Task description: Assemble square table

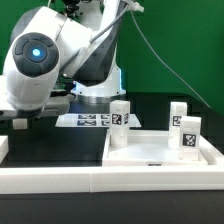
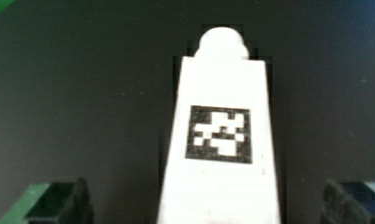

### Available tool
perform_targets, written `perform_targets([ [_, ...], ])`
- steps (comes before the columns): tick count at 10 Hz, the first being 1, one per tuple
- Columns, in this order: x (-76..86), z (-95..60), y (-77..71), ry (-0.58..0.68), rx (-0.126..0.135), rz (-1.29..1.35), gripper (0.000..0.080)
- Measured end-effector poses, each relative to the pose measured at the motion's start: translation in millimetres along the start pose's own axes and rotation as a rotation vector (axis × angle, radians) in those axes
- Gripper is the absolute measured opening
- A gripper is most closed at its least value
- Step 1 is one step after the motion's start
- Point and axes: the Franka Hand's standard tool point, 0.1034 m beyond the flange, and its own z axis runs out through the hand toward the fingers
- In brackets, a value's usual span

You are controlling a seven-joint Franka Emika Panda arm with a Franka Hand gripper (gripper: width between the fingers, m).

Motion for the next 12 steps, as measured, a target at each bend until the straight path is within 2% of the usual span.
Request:
perform_targets([
  [5,-5.4,14.4,-5.4,-0.019,0.016,0.006,0.0649],
  [7,-5.5,14.6,-5.3,-0.019,0.017,0.006,0.04],
  [8,-5.6,14.6,-5.1,-0.019,0.017,0.006,0.04],
  [9,-5.4,14.3,-4.8,-0.018,0.017,0.007,0.0288],
  [12,-3.9,8.8,-5.5,-0.011,0.011,0.004,0.0288],
])
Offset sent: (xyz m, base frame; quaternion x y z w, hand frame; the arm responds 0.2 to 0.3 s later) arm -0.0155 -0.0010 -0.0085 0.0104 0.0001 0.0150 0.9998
